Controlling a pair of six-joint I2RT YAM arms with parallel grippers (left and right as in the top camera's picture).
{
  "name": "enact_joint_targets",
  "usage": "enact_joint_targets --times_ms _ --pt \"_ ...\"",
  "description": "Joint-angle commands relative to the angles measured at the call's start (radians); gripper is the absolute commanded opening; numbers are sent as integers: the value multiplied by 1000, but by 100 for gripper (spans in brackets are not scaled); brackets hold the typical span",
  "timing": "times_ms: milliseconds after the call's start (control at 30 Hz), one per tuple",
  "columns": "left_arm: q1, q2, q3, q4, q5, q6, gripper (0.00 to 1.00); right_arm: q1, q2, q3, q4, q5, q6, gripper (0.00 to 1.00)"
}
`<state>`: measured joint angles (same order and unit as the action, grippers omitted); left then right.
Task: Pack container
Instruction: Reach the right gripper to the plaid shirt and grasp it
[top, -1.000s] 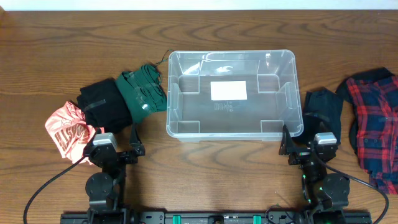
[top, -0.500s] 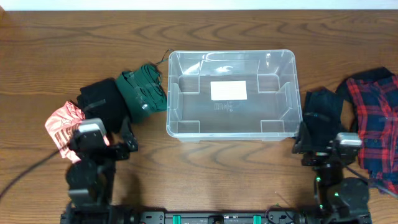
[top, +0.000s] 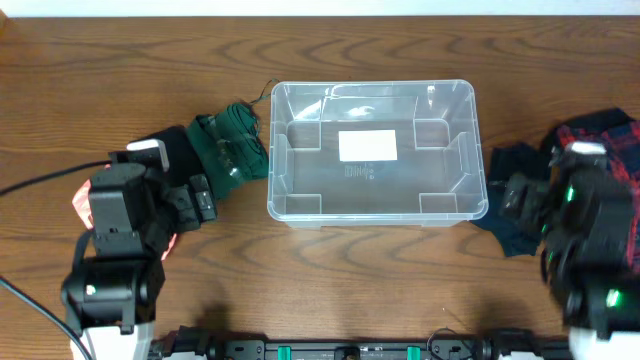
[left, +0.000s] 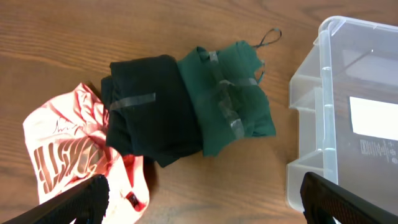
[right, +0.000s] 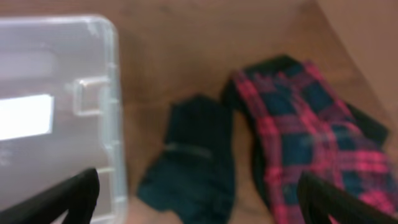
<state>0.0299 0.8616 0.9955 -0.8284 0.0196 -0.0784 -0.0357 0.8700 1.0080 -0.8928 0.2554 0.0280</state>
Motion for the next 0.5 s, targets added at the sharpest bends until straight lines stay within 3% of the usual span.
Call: enact_joint_targets --times_ms 0,133,467 --pt "-3 20 58 -24 0 -8 98 -71 163 156 -97 -10 -129 99" --pt "-3 19 58 -22 -1 -8 98 -121 311 272 -166 3 -158 99" --pt "-3 19 58 -5 -1 -8 98 -304 653 264 -132 74 -193 99"
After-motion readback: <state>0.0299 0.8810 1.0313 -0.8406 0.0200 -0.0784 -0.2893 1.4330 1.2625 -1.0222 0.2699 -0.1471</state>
